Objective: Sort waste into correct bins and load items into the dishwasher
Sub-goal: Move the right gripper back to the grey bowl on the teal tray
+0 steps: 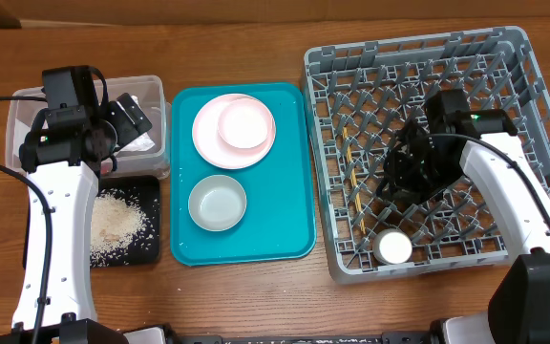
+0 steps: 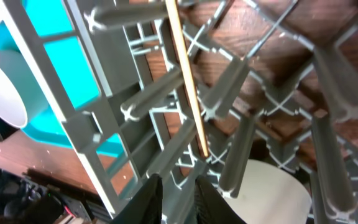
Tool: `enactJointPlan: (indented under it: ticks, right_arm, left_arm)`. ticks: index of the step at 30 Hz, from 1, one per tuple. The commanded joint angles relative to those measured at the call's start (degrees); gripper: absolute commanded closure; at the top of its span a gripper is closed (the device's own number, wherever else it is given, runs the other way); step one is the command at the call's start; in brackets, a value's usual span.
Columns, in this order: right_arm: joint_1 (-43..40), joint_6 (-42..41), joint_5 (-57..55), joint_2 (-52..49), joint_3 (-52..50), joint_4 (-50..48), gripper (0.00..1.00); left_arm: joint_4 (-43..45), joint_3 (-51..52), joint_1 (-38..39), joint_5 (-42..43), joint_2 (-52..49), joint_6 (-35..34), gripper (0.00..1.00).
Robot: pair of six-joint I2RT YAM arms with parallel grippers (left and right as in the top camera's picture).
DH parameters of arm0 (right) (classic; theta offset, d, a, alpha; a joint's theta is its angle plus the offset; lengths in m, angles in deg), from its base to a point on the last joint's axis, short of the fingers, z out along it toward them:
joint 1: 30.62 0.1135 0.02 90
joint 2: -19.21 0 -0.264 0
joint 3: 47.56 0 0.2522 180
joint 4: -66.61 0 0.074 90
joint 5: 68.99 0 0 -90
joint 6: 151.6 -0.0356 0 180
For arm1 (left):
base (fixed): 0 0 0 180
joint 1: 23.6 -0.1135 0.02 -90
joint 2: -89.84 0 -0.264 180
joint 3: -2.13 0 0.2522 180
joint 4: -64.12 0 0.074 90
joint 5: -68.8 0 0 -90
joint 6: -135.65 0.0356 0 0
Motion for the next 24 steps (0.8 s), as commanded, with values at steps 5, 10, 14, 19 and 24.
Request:
enactJointPlan:
  ticks: [5,10,14,19,24]
  right_arm:
    - [-0.07,-2.45,5.38,0.39,5.51,2.27,0.74]
    - [1.57,-2.45,12.26,0.39,8.52,2.32,0.68]
    - [5.49,-2.47,13.0,0.37,8.5,0.24,0.67]
    - [13.53,-4.81,12.31,0.37,8.5,-5.22,0.67]
    - [23.87,-11.82,7.19,0.37,8.5,-14.97,0.67]
  left_arm:
    - [0.09,-1.22,0.04,-0.09,0.17,-0.55,0.0]
    - [0.09,-1.22,0.04,-0.09,0.17,-0.55,0.0]
    - [0.09,-1.22,0.04,-0.09,0.17,-0.55,0.0]
    - [0.09,-1.22,0.04,-0.09,0.17,-0.55,0.0]
    - [0.09,-1.22,0.04,-0.09,0.17,-0.55,0.0]
